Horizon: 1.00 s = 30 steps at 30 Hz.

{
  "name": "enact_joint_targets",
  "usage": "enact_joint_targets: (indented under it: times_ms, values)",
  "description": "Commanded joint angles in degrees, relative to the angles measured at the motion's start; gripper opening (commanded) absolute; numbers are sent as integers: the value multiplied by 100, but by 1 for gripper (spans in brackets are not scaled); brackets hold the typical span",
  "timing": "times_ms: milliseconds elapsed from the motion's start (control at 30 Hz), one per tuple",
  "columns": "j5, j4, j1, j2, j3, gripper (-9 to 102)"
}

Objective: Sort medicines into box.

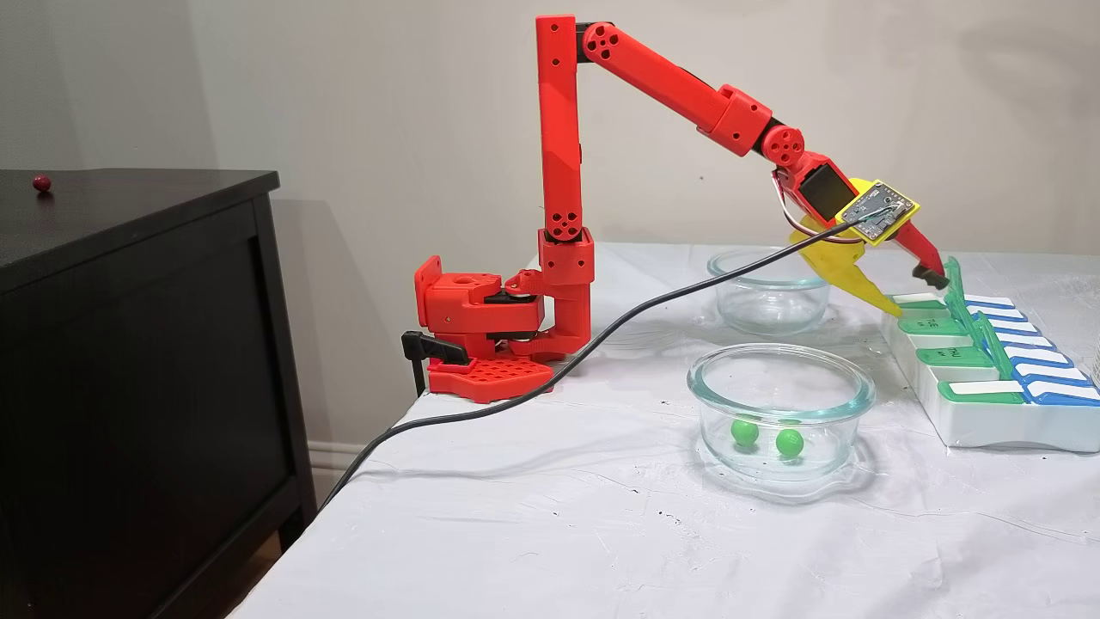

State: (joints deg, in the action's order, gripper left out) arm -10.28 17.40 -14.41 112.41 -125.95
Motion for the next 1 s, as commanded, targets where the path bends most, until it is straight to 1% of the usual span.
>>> enact_joint_targets:
  times_ms: [0,133,233,367,500,567,700,800,833,867,967]
  values:
    - [-246,976,149,1151,562,1]
    - [-914,2795,387,1441,1318,0]
    - [-1327,4008,756,1688,1635,0]
    - [-1731,4816,1494,1898,1925,0]
    - [-2944,5792,2013,1564,2303,0]
    - [-3384,5968,2276,1345,2373,0]
    - [-4043,5933,2962,1107,2153,0]
    - [-4263,5616,3261,1415,1670,0]
    - [-4342,5528,3331,1556,1556,1]
    - [-4386,5440,3428,1670,1468,6]
    - [-4597,5335,3709,1705,1310,7]
